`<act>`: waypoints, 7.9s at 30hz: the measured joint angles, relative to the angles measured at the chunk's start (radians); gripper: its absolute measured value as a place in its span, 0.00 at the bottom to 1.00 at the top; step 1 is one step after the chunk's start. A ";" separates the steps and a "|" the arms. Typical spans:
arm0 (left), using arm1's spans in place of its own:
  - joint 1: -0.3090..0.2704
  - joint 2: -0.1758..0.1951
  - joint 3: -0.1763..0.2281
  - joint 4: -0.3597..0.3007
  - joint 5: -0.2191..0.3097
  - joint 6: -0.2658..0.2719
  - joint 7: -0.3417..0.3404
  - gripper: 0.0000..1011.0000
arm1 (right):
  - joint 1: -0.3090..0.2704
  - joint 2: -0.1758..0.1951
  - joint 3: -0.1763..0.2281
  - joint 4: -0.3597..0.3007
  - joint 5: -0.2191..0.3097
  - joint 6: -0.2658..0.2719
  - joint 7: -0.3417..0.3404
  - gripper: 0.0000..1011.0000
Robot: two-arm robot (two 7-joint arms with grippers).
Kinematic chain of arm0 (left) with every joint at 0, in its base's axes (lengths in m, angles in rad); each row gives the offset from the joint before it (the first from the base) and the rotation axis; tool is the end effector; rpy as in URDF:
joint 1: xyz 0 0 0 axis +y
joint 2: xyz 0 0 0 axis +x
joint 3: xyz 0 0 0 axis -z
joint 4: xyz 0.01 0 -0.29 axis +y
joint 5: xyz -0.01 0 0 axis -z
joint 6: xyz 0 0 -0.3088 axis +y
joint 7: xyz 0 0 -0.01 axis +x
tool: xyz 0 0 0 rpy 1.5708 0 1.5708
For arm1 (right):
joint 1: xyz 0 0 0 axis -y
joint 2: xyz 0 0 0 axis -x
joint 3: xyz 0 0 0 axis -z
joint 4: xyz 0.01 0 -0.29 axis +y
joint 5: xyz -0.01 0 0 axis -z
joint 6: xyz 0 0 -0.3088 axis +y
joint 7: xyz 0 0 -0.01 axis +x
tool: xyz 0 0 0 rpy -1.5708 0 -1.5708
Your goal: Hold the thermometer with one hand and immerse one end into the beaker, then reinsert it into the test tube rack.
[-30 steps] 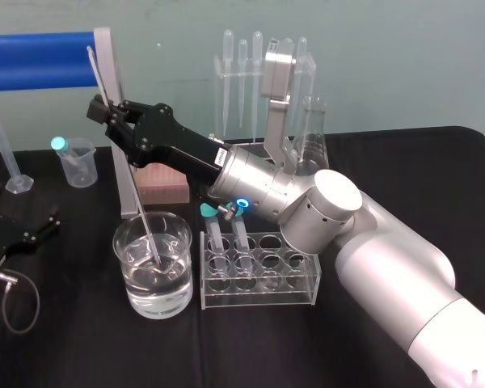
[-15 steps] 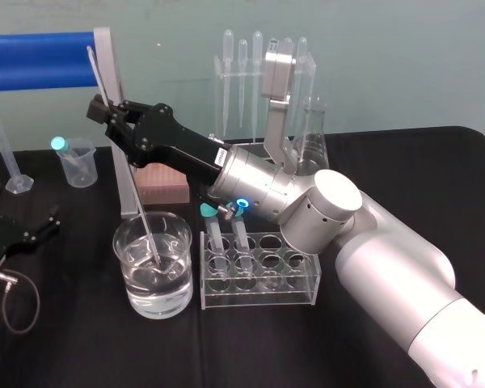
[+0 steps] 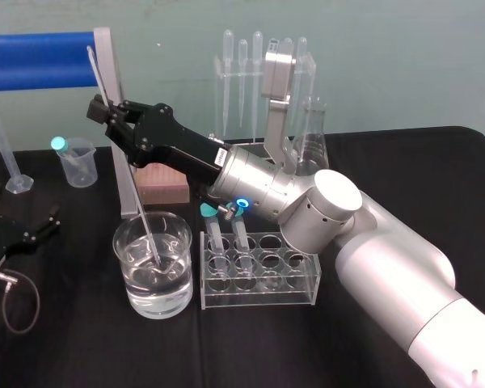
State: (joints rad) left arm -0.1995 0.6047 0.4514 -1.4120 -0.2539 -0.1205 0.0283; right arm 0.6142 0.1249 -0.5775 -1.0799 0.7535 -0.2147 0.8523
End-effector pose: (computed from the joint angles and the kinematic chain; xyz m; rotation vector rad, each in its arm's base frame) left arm 0.3581 0.0827 -0.3023 0.3045 -0.2850 1.2480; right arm 0.4643 0.0985 -0.2398 0.4002 0.0116 -0.3200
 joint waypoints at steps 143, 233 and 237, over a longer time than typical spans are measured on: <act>0.000 0.000 0.000 0.000 0.000 0.000 0.000 1.00 | -0.287 0.278 0.243 -0.275 -0.086 0.027 -0.230 0.06; 0.000 0.000 0.000 0.000 0.000 0.000 0.000 1.00 | -0.503 0.263 0.413 -0.480 -0.397 0.184 -0.792 0.99; 0.000 0.000 0.000 0.000 0.000 0.000 0.000 1.00 | -0.507 0.252 0.417 -0.459 -0.388 0.192 -0.770 0.99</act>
State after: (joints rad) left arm -0.1995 0.6047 0.4514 -1.4120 -0.2539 -0.1205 0.0283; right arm 0.1067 0.3764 -0.1601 -1.5386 0.3651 -0.0231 0.0826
